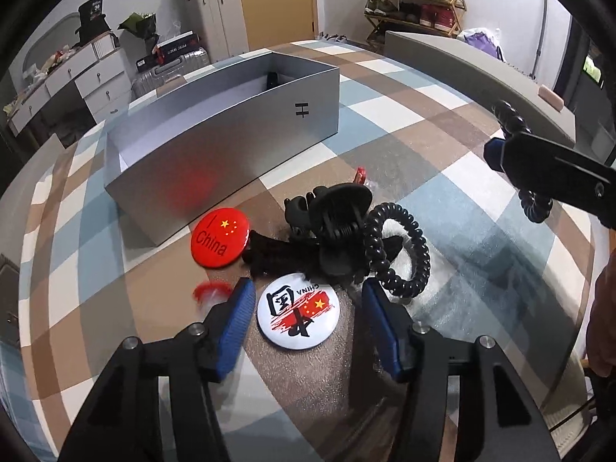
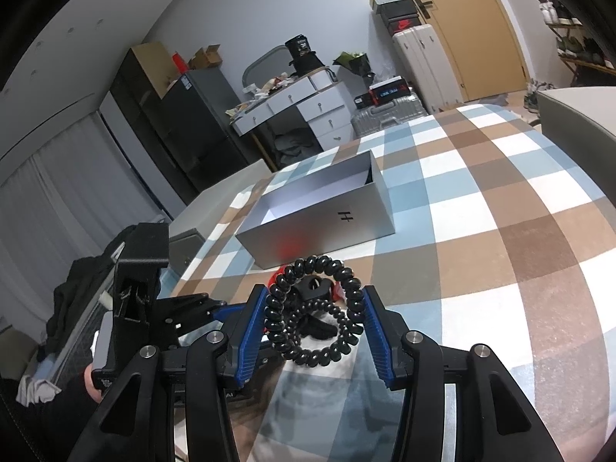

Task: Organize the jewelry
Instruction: 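Grasp the white flag badge with the left gripper while the right holds the bracelet, then carry the badge and bracelet into the box and open both grippers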

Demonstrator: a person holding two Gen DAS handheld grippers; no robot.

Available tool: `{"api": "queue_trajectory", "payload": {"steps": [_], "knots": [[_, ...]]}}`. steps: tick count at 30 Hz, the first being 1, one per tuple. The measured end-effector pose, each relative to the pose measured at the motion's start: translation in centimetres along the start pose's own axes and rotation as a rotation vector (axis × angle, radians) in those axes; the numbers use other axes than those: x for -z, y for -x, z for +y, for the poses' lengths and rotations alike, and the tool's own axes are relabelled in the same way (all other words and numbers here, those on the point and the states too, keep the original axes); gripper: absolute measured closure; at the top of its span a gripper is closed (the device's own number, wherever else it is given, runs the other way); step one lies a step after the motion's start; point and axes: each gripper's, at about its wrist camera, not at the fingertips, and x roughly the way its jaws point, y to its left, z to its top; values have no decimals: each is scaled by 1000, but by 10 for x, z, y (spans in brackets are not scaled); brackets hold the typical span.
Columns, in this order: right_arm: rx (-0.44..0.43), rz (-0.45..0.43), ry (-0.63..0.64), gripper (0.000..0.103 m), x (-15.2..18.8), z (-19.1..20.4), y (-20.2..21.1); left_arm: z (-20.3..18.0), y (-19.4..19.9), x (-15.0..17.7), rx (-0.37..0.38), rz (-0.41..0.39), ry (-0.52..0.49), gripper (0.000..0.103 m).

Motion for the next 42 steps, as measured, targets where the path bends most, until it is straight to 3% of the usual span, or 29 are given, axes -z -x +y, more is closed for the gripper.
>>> {"api": "queue_trajectory", "payload": {"steps": [1, 2, 10, 20, 31, 42], "knots": [[1, 0, 2, 54, 0, 0, 0, 0, 1, 1, 15, 0, 6, 65], [0, 2, 3, 54, 0, 0, 0, 0, 3, 2, 23, 1, 5, 66], [0, -3, 10, 54, -2, 5, 1, -8, 20, 10, -44, -31, -28, 66], [-29, 1, 36, 55, -19, 17, 1, 5, 64, 0, -93, -165, 70, 66], [-75, 2, 106, 55, -64, 31, -17, 46, 84, -32, -68, -280, 215, 66], [-88, 43, 134, 56, -107, 28, -58, 86, 60, -61, 2, -282, 341, 66]]}}
